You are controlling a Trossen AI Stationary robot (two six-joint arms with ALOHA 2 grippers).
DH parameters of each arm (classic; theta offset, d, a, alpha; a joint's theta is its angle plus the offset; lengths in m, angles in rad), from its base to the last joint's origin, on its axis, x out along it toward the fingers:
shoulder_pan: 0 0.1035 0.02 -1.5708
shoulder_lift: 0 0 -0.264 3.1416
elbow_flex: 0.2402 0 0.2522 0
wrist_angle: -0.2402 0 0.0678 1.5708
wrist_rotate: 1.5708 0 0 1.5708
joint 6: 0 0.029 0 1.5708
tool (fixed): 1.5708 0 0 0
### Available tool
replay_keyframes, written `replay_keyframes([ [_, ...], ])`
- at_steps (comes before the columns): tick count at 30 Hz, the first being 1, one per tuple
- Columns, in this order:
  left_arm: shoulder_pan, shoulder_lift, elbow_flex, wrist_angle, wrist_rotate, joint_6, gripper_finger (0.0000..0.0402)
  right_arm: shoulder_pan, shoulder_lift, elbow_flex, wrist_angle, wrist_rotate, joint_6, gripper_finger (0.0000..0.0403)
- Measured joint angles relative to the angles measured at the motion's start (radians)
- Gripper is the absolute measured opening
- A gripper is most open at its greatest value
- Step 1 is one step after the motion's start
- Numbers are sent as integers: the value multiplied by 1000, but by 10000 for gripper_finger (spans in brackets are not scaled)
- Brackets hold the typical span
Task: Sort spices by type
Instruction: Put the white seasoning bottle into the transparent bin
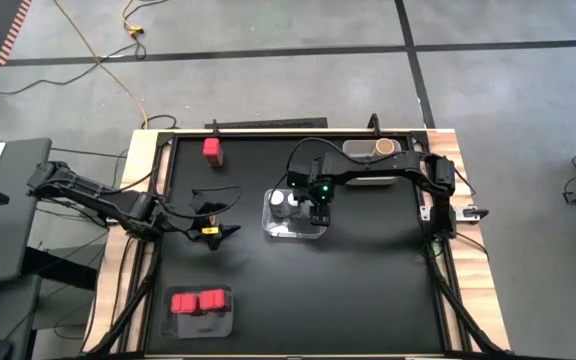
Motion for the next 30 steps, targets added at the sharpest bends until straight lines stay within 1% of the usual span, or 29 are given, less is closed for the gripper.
replay_keyframes([
  [7, 0, 0, 0, 0, 0, -14, 377, 0, -2, 1, 0, 0, 0, 261],
  [30, 0, 0, 0, 0, 0, -18, 377, -10, -8, 1, 10, 0, 2, 262],
])
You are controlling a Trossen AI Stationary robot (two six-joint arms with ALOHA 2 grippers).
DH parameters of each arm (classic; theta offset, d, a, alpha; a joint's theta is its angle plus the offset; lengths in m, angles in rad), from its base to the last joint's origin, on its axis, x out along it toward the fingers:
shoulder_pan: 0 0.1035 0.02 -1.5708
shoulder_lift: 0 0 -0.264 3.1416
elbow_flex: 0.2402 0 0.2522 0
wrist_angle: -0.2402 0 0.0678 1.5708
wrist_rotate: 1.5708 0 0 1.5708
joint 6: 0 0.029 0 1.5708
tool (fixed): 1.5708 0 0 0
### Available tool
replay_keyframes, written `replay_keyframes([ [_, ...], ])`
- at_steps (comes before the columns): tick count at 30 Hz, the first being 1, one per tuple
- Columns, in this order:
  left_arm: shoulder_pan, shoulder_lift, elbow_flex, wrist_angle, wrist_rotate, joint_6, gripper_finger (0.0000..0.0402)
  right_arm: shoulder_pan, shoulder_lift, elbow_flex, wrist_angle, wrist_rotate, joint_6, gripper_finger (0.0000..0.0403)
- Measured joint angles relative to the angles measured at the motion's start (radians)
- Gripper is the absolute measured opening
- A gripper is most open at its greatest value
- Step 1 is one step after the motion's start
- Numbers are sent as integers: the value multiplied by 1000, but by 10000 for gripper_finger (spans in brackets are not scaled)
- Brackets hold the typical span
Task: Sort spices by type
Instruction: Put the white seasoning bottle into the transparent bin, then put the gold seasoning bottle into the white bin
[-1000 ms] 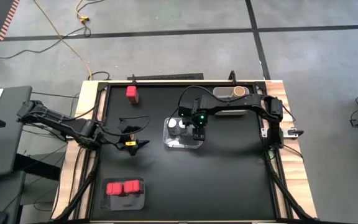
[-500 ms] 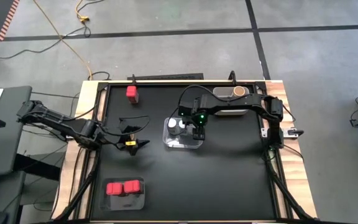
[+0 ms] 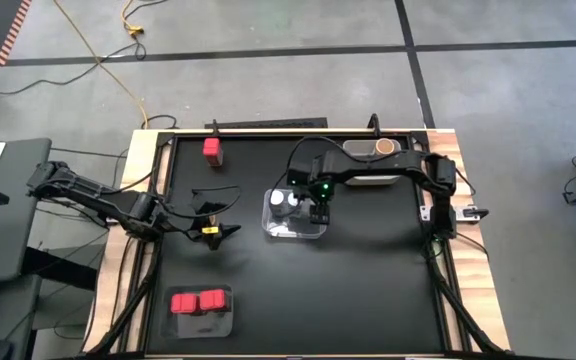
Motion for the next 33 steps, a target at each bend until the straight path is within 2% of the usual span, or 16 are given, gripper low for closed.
replay_keyframes([
  [8, 0, 0, 0, -1, 0, 0, 377, -13, -3, 89, -67, 0, -15, 262],
  [16, 0, 0, 0, -1, 0, 0, 377, -13, -3, 237, -239, 0, -22, 262],
  [23, 0, 0, 0, -1, 0, 0, 377, 3, -6, 318, -411, 0, 84, 262],
  [27, 0, 0, 0, 0, 0, 0, 377, 36, -37, 317, -469, 0, 115, 262],
  [33, 0, 0, 0, -1, 0, 1, 377, 94, -158, 317, -411, 1, 197, 262],
])
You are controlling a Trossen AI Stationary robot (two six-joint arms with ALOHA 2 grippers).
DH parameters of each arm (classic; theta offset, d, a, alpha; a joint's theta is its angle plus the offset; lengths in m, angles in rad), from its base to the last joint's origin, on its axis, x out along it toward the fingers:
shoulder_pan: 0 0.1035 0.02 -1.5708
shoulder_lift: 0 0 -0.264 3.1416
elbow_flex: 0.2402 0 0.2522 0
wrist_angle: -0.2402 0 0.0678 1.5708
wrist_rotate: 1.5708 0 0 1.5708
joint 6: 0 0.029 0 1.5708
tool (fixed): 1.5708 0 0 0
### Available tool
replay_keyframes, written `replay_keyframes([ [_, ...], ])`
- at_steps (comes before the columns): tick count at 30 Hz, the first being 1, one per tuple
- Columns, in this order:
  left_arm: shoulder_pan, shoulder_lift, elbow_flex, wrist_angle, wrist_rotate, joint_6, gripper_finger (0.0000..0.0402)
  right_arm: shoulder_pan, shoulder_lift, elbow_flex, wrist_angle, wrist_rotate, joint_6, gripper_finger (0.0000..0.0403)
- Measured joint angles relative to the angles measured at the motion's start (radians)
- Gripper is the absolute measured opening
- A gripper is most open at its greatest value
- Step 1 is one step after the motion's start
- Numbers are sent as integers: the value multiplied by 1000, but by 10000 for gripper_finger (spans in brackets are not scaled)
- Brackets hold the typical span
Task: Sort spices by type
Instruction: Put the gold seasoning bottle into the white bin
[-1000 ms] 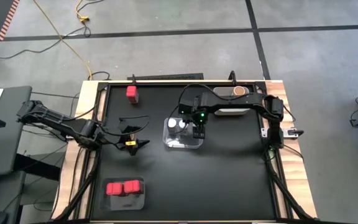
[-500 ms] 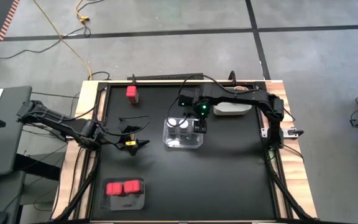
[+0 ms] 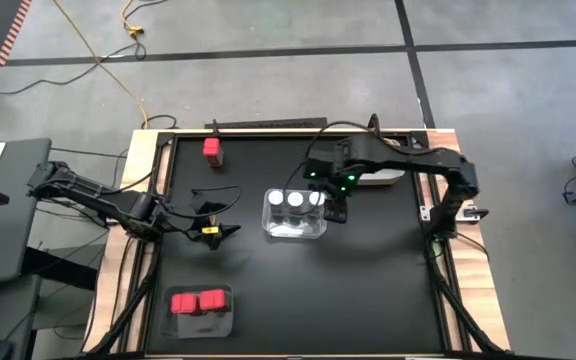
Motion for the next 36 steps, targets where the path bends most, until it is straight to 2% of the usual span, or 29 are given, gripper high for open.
replay_keyframes([
  [6, 0, 0, 0, 0, 0, 13, 377, 54, -115, 0, 97, 46, 111, 262],
  [13, 0, 0, 0, 0, 0, 13, 377, 138, -159, 0, 100, 148, 230, 262],
  [16, 0, 0, 0, 0, 0, 13, 377, 167, -158, 0, 37, 202, 204, 262],
  [19, 0, 0, 0, 0, 0, 13, 377, 189, -147, 0, -75, 210, 305, 262],
  [21, 0, 0, 0, 0, 0, 13, 377, 197, -146, -18, -78, 212, 374, 262],
  [26, 0, 0, 0, 0, 0, 14, 377, 234, -170, -127, 21, 212, 380, 262],
  [31, 0, 0, 0, -1, 0, 14, 377, 265, -221, -303, 195, 212, 387, 262],
  [36, 0, 0, 0, -1, 0, 14, 377, 298, -298, -489, 303, 212, 473, 262],
])
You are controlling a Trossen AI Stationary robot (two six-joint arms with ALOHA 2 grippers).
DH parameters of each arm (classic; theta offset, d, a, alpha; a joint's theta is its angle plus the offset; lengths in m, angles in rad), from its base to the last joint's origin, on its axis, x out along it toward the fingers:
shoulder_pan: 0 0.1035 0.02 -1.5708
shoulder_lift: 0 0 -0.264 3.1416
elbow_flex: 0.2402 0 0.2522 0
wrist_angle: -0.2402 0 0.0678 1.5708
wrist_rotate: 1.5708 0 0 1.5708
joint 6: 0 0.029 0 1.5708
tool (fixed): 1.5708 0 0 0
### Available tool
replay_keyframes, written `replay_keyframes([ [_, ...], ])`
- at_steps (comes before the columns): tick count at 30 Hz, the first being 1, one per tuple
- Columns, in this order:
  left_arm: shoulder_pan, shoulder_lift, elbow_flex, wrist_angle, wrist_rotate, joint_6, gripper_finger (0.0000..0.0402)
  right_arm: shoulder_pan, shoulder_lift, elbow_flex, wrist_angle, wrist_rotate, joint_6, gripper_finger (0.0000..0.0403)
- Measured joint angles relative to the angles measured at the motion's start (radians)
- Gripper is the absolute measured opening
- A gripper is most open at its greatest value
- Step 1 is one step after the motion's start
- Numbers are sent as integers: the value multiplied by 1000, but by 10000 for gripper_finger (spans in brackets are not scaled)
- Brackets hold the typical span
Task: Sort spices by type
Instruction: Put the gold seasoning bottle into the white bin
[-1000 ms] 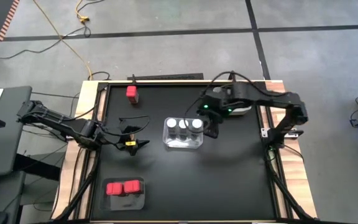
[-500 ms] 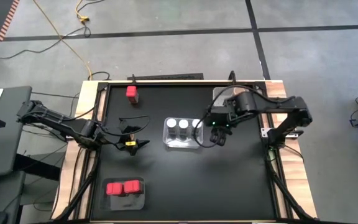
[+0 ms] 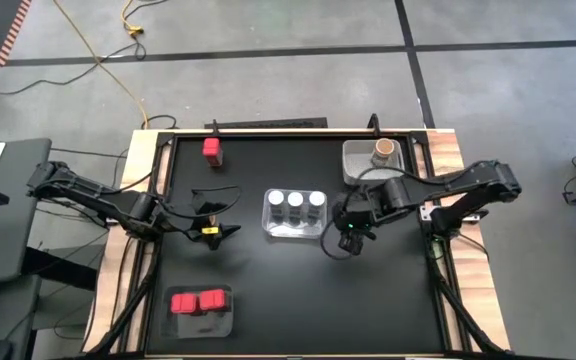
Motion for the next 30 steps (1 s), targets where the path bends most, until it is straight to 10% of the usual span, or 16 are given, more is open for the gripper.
replay_keyframes([
  [15, 0, 0, 0, 9, 0, -25, 377, 133, -223, -424, 362, 0, 238, 262],
  [30, 47, 0, 0, 25, -45, -72, 377, 84, -290, -569, 529, 77, -38, 262],
])
